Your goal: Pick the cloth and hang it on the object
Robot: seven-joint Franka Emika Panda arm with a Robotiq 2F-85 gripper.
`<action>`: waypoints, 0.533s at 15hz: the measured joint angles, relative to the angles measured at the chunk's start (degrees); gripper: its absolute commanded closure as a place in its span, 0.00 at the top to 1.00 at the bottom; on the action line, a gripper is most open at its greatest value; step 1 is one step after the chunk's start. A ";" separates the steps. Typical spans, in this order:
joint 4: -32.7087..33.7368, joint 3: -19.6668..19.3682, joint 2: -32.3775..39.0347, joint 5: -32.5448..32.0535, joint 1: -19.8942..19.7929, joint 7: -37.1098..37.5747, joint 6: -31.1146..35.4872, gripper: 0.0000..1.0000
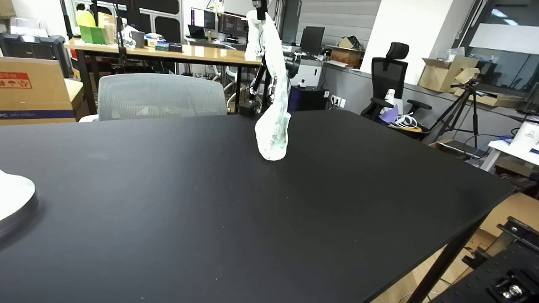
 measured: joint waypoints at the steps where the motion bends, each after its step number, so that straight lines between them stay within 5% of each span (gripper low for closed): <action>1: 0.56 0.00 0.88 0.06 0.12 0.47 -0.18 0.00; 8: 4.40 0.15 4.07 0.35 3.10 3.28 -2.89 0.00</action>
